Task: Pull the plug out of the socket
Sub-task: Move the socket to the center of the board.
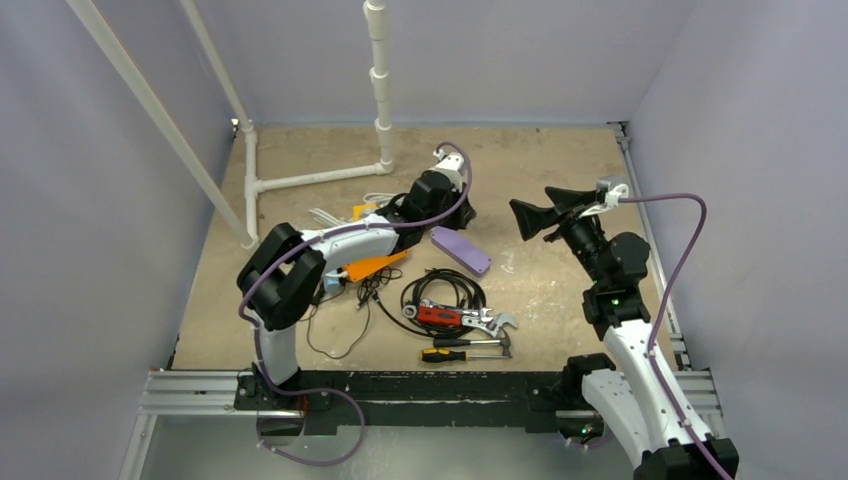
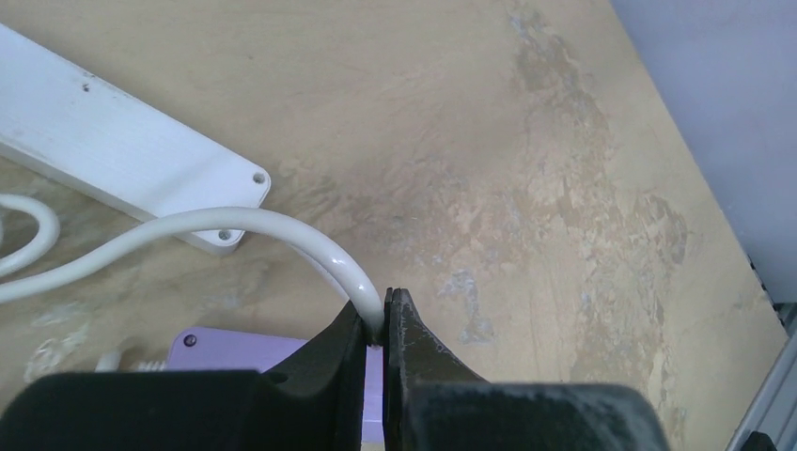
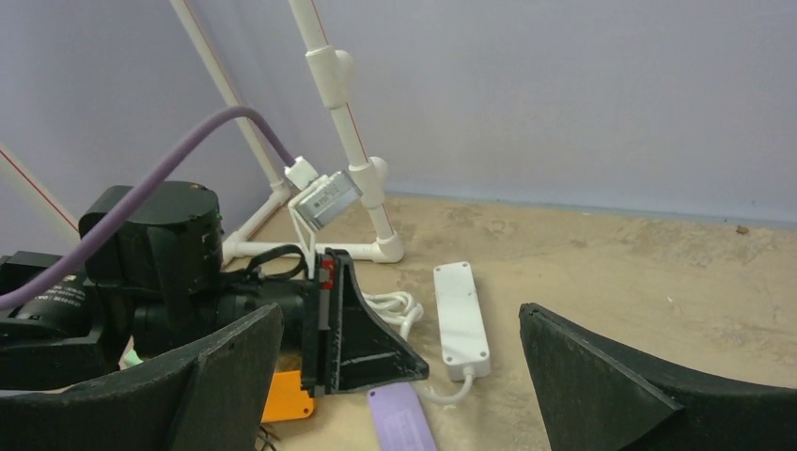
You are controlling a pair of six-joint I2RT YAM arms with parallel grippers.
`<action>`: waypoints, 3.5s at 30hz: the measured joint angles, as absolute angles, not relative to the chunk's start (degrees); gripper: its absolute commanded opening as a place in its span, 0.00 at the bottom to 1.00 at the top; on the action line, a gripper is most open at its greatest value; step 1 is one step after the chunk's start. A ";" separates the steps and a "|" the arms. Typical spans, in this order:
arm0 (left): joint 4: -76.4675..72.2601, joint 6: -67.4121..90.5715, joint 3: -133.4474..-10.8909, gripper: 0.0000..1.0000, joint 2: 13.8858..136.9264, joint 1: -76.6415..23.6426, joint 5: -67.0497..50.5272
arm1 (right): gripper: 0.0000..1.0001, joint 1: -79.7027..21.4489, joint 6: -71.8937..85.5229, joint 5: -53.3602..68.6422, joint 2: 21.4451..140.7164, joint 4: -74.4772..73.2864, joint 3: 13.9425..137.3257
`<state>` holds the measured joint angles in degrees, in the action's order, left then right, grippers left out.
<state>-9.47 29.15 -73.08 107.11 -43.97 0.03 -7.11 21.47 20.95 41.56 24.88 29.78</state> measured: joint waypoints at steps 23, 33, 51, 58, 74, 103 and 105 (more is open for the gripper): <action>7.07 19.00 -66.35 0.94 75.96 -36.29 -0.32 | 0.93 -10.63 20.78 19.40 46.37 25.19 31.94; 15.09 17.80 -59.16 0.93 70.91 -24.14 7.25 | 0.76 -33.50 17.69 7.01 72.14 24.86 49.91; 13.34 16.88 -54.96 0.89 63.64 -24.16 10.46 | 0.84 -44.73 11.81 -5.56 110.43 18.44 69.56; 13.32 16.91 -54.96 0.89 63.96 -24.16 9.85 | 0.59 -45.80 10.02 -7.66 115.85 16.16 73.97; 12.88 16.93 -54.65 0.88 67.64 -24.18 8.05 | 0.11 -34.06 17.34 -6.52 102.78 14.81 59.02; 12.03 20.10 -54.50 0.89 78.17 -25.63 -3.92 | 0.86 -24.45 17.26 -3.68 87.29 11.00 55.88; 12.05 20.43 -54.50 0.89 79.22 -25.63 -4.60 | 0.85 -24.49 16.69 -2.76 89.38 11.05 55.90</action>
